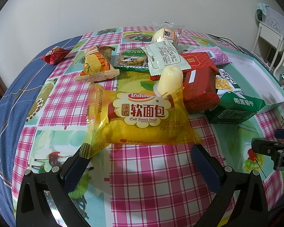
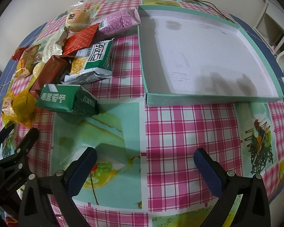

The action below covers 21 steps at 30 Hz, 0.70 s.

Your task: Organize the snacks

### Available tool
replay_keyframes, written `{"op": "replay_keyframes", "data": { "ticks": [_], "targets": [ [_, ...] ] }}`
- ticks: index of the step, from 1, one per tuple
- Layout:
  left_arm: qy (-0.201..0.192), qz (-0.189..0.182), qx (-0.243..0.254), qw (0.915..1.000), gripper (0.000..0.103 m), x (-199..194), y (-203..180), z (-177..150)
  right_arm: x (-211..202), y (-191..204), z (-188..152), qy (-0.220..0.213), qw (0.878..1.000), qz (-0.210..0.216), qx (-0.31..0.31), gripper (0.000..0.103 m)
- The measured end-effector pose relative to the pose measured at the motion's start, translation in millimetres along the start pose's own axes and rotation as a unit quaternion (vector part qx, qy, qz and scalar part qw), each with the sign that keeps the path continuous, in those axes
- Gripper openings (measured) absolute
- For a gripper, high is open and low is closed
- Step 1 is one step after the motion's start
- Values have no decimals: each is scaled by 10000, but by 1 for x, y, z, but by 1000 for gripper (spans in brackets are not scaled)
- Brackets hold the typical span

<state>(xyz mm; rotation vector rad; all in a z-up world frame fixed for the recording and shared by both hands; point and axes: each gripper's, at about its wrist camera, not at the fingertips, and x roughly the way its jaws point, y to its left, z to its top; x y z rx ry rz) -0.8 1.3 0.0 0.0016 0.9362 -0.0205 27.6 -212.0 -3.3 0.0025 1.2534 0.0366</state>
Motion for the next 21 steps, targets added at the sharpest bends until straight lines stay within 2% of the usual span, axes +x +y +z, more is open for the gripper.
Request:
{"op": "replay_keyframes", "data": {
  "ticks": [21],
  "targets": [
    [-7,-3,2,10000,103,0,0,0,-1,0,1,-45,10000,-16,27,103]
  ]
}}
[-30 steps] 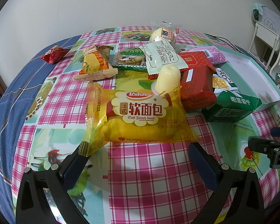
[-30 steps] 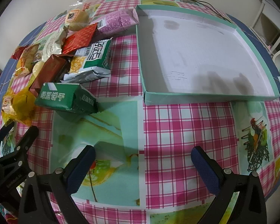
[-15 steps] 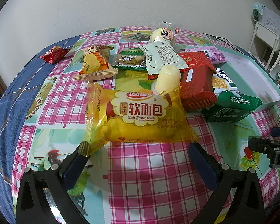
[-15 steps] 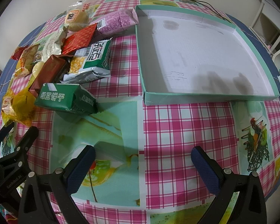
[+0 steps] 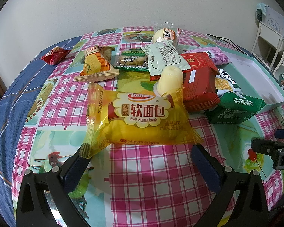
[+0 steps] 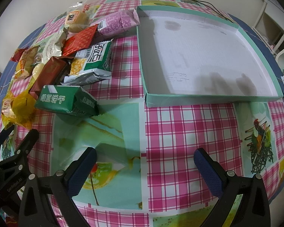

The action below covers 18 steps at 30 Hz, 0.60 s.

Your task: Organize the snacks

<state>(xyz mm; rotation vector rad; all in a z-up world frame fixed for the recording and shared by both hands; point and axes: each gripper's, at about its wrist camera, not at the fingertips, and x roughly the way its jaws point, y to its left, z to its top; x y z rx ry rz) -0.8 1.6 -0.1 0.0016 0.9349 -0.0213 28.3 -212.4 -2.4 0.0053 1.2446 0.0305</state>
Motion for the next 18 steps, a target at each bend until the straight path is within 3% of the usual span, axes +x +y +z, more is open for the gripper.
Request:
{"op": "replay_keyframes", "data": {
  "ticks": [18],
  "targets": [
    [82,-22,61,9999,103,0,-2,1,1,-1,5,-52,10000,-18,44,103]
  ]
}}
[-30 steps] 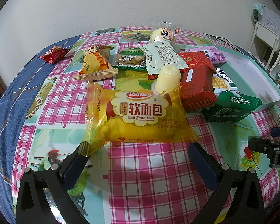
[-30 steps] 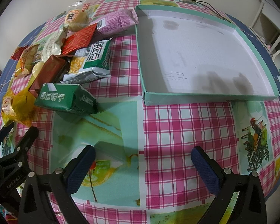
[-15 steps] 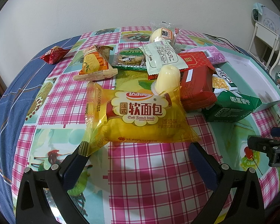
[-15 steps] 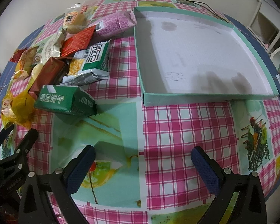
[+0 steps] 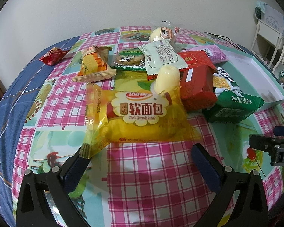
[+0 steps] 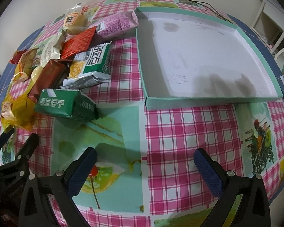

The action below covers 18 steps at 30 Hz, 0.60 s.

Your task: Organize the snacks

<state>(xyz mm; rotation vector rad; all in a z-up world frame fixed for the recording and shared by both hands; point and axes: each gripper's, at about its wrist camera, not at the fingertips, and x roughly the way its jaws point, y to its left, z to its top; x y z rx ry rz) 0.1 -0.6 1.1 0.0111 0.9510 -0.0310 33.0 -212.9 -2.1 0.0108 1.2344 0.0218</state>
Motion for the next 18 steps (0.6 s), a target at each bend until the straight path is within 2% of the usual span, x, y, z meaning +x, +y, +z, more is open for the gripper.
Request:
{"op": "replay_keyframes", "data": {
  "ticks": [3,6,8,11,13,18],
  "targets": [
    [268,-113,82,9995,103,0,-1,6,0,-1,0,3,10000,14,-14,103],
    [279,-220,106,9993,103,-1,-1,6,-4,0,-1,21,10000,-1,15,103],
    [135,-304,109,9994,103,-10,-2,7,-14,-1,-2,-128,9999,24,64,103],
    [-154,-236,166,9995,103,-25,-1,13,-32,-1,-1,-446,9988,141,111,103],
    [-210,-290,148,9992,103,-31,1,20,-40,0,1,-560,9982,206,103,103],
    [135,-562,-2,9983,103,-31,11,29,-50,12,6,-695,9964,427,-227,103]
  ]
}}
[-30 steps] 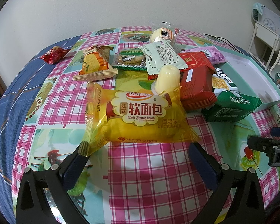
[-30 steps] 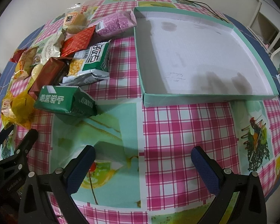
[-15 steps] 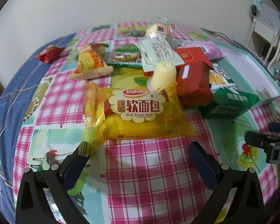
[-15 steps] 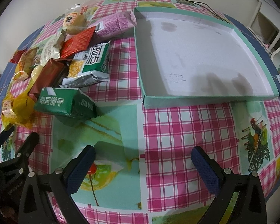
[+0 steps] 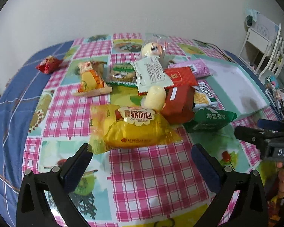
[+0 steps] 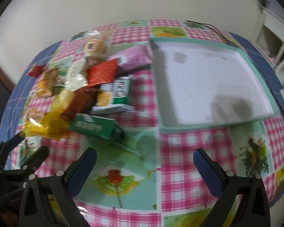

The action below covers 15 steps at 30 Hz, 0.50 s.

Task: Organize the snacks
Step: 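Grasp the yellow bread bag with the left tool while the right grasps the green pack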

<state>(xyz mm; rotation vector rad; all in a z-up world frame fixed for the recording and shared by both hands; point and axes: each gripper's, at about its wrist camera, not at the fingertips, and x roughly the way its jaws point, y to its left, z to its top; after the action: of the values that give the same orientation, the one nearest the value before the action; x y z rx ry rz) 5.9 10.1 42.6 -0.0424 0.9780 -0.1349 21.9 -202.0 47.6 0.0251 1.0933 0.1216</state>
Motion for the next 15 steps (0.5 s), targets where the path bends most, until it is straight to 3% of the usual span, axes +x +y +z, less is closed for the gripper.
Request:
{"op": "replay_keyframes", "data": {
  "ticks": [3,8,15],
  "targets": [
    [94,62,38,9999,103,-4,-1,3,2,14,4,54,9989,125,-447,103],
    [392,-6,-460,9982,103,-2,14,12,7,41,4,9,9938,162,-1096,99],
    [672,14,-728,9951,103,11,22,15,26,51,17,168,9944,217,-1021,97]
  ]
}}
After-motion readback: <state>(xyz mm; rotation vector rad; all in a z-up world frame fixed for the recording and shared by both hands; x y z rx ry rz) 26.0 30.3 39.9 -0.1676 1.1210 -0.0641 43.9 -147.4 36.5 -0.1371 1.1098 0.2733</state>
